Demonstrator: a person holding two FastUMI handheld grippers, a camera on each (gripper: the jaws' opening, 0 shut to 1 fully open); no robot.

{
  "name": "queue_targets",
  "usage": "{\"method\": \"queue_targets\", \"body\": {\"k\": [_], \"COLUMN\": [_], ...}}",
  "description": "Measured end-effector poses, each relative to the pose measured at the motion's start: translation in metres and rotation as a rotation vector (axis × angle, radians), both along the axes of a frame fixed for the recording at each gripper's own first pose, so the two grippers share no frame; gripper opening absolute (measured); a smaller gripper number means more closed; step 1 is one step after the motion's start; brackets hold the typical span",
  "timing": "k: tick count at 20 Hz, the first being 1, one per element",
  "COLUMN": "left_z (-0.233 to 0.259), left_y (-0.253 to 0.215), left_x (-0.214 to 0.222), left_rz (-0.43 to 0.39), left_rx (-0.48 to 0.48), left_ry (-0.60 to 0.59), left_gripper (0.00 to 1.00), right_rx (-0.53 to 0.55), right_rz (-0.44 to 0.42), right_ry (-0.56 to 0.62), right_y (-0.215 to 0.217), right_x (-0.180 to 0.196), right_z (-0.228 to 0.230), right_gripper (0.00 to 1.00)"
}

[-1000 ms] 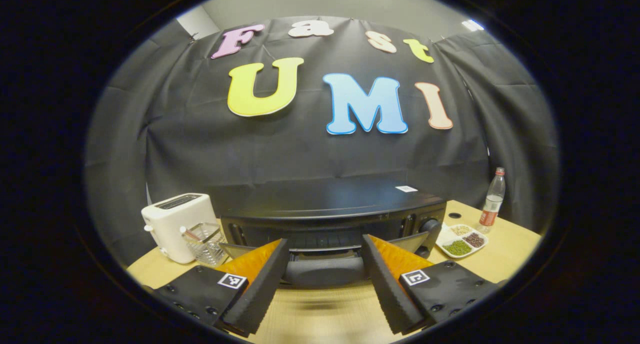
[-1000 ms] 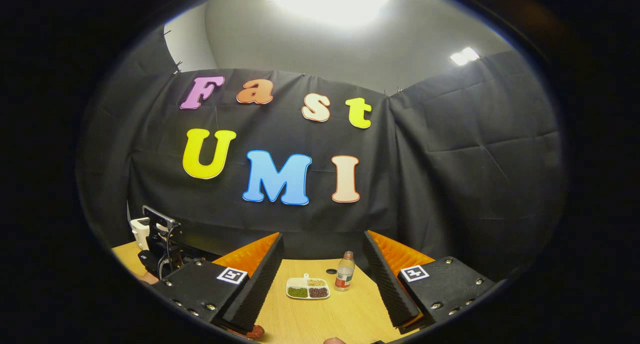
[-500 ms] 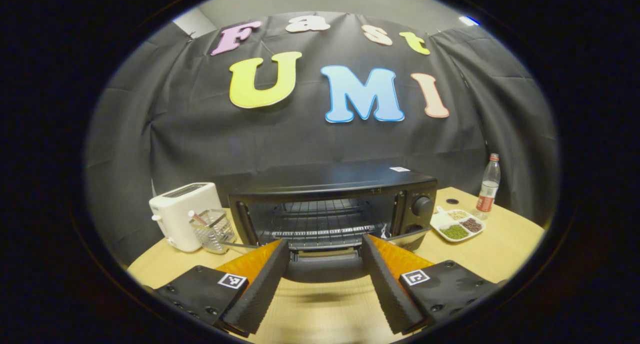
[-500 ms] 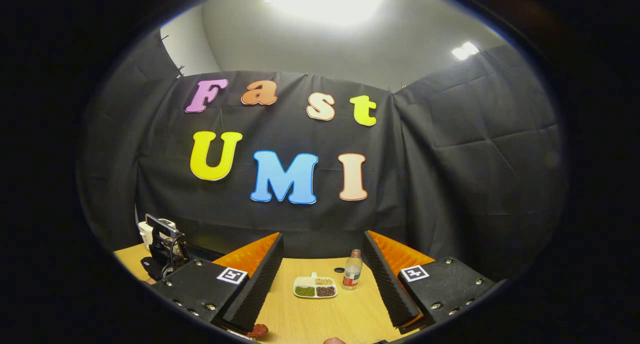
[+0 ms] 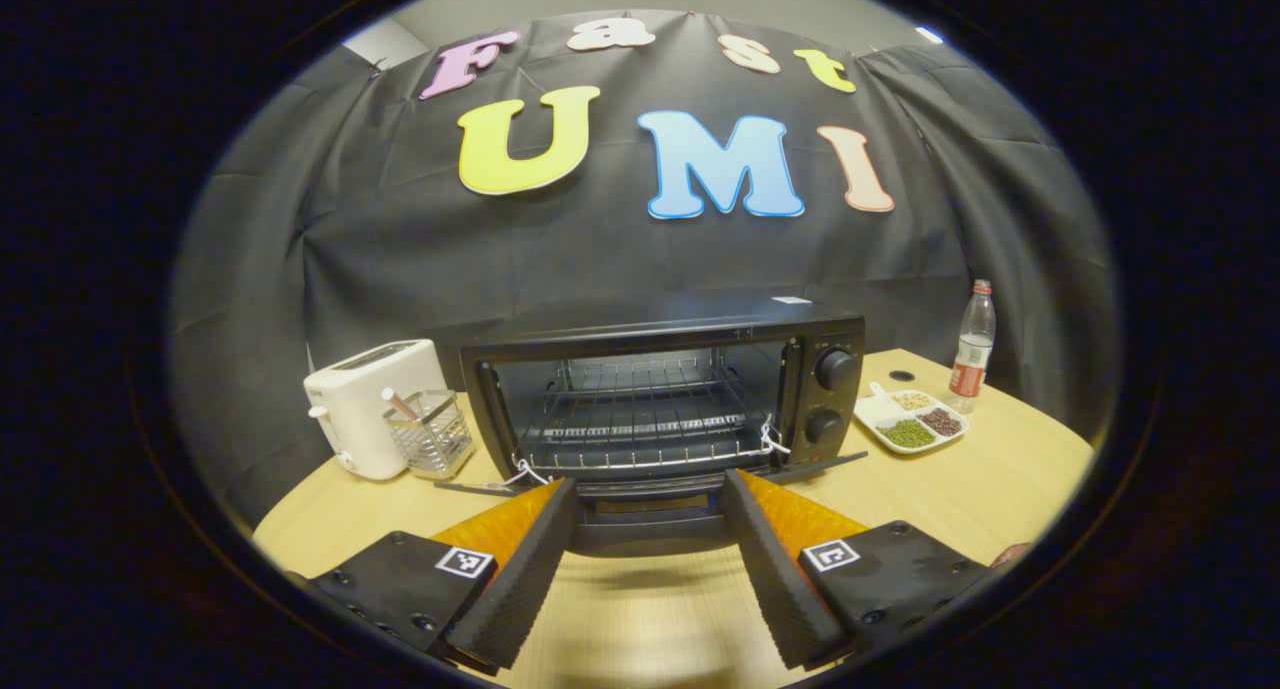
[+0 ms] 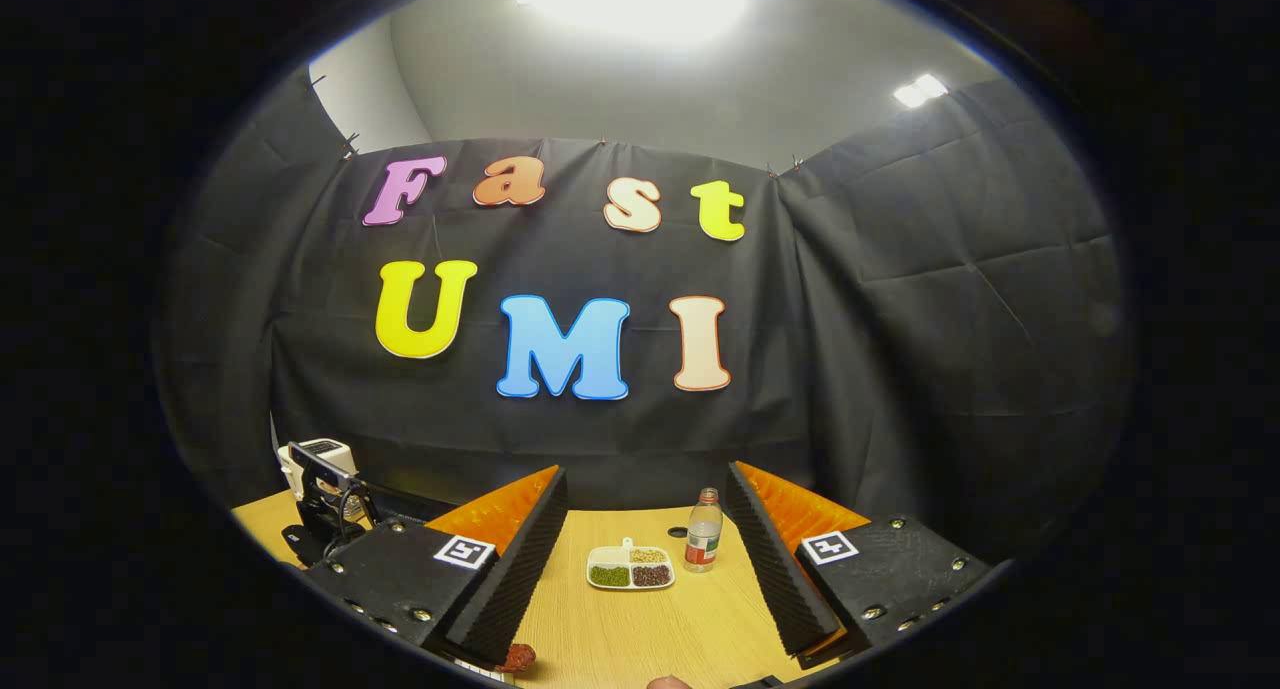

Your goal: Open the electric oven with the left hand, put the food in, and close the electric oven.

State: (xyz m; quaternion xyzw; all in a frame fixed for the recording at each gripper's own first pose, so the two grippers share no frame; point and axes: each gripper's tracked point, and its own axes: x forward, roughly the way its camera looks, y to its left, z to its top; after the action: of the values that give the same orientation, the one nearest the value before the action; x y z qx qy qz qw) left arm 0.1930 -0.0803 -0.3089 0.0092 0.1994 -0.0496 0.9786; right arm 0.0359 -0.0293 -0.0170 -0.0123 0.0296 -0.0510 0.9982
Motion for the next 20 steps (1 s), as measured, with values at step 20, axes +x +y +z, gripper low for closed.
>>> {"method": "queue_targets", "body": {"k": [20], "left_z": [-0.050], "left_y": [-0.001], "left_x": [-0.057], "left_rz": [-0.026], "left_rx": [0.028], "left_ry": [0.150], "left_gripper": [0.97], "right_rx": [-0.014], "right_rz": [0.064], "right_ry": [0.064], "right_y": [0.011], "right_x": [-0.010], "right_z": [-0.018], "right_gripper": [0.96]}}
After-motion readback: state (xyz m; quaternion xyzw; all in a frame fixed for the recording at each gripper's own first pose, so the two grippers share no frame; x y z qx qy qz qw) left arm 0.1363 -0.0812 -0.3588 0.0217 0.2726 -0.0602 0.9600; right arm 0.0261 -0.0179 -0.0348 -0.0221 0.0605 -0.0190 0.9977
